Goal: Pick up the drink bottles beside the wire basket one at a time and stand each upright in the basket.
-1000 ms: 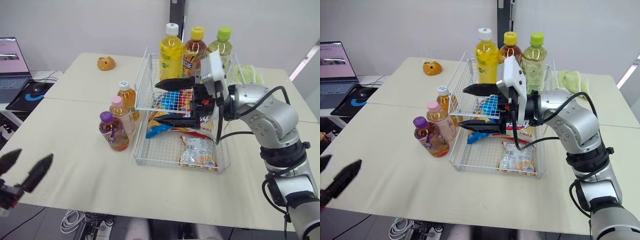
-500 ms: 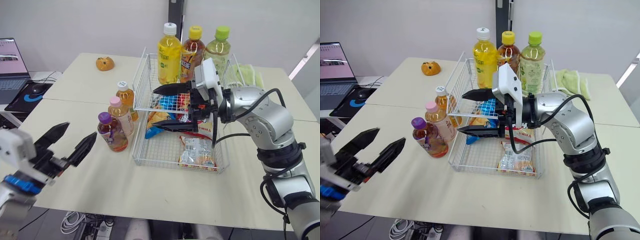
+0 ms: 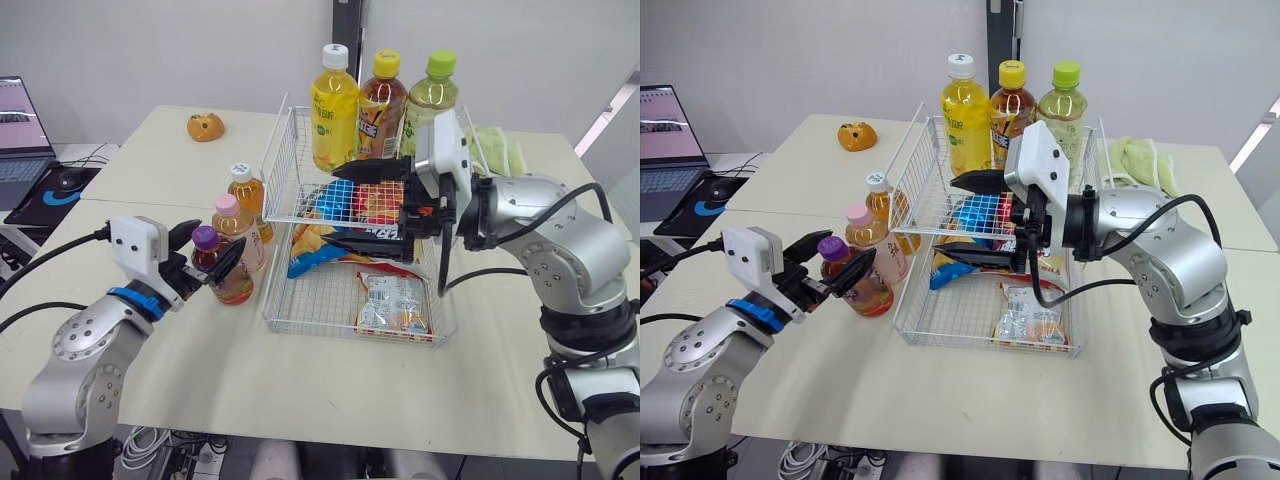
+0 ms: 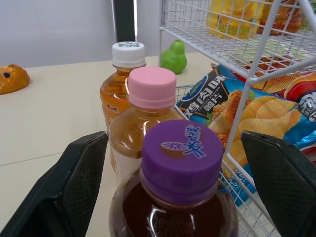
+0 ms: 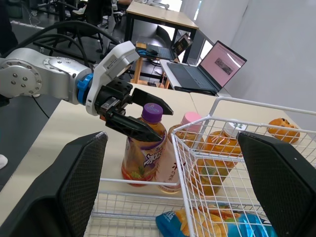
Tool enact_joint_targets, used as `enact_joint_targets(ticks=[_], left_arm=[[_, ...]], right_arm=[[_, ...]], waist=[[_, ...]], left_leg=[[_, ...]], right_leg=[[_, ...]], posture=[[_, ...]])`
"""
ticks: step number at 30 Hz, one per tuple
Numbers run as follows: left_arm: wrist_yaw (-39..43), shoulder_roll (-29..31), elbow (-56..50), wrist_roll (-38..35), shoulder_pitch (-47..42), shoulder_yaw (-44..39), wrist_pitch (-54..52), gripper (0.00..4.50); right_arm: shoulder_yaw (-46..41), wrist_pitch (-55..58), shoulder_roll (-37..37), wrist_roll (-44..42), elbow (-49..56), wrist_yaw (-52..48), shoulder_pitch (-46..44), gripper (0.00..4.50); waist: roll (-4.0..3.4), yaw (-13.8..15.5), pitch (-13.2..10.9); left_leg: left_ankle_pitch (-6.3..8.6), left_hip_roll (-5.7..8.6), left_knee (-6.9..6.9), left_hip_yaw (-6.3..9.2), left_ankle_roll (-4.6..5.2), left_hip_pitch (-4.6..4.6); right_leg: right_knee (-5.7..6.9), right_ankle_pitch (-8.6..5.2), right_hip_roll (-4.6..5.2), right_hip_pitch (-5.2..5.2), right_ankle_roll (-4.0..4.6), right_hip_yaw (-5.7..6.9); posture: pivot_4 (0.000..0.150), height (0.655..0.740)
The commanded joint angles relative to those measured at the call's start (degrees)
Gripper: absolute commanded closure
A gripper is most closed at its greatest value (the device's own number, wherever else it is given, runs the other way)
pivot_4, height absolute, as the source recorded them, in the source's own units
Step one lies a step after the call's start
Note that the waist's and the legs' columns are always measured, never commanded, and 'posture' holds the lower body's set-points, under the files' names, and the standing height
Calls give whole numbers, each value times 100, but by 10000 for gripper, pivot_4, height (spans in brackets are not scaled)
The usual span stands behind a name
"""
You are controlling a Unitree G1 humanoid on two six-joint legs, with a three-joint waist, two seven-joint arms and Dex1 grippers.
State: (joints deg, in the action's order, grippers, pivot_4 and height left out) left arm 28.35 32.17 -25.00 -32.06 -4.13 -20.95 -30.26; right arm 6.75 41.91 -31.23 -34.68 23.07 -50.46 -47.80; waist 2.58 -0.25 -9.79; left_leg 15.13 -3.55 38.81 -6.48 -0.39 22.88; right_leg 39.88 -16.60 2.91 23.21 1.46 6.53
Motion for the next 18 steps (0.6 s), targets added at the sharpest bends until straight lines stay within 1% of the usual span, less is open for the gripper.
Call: enact_joint_targets(ticks=[1, 3, 8, 10, 15, 18], left_arm=[[78, 41, 38, 29, -136, 7, 201, 4248], [136, 56, 77, 43, -141, 52, 241, 9415], [188, 22, 85, 21, -111, 32, 294, 25336], [195, 17, 81, 20, -74, 27, 312, 31050], [190, 36, 42, 2, -21, -37, 320, 31156], [270, 83, -44, -246, -11, -281, 306, 31156]], right_arm=[[-216, 35, -82, -98, 262, 106, -4, 0], [-236, 70, -104, -130, 307, 146, 11, 0], [-283, 132, -140, -177, 377, 196, 27, 0], [-294, 130, -146, -197, 373, 203, 26, 0], [-281, 93, -149, -223, 333, 205, 8, 0], [-252, 56, -123, -227, 294, 212, 0, 0]], waist=[[0, 1, 0], [0, 4, 0], [-1, 7, -1], [-3, 4, -2], [-4, 4, -3], [-5, 1, -3]], left_leg=[[0, 0, 0, 0, 0, 0], [0, 0, 0, 0, 0, 1], [0, 0, -1, 0, 0, 1], [0, 0, -1, 0, 0, 0], [1, 0, -2, 0, 0, 1], [1, 0, -3, 0, 0, 1]], right_leg=[[0, 0, 0, 0, 0, 0], [0, 0, 0, 0, 0, 1], [-2, 0, 0, 0, -1, 1], [-2, 0, 0, 0, -1, 0], [-3, -1, 0, 0, -1, 1], [-5, -1, 0, 0, -1, 1]], posture=[[1500, 7400], [1500, 7400], [1500, 7400], [1500, 7400], [1500, 7400], [1500, 7400]])
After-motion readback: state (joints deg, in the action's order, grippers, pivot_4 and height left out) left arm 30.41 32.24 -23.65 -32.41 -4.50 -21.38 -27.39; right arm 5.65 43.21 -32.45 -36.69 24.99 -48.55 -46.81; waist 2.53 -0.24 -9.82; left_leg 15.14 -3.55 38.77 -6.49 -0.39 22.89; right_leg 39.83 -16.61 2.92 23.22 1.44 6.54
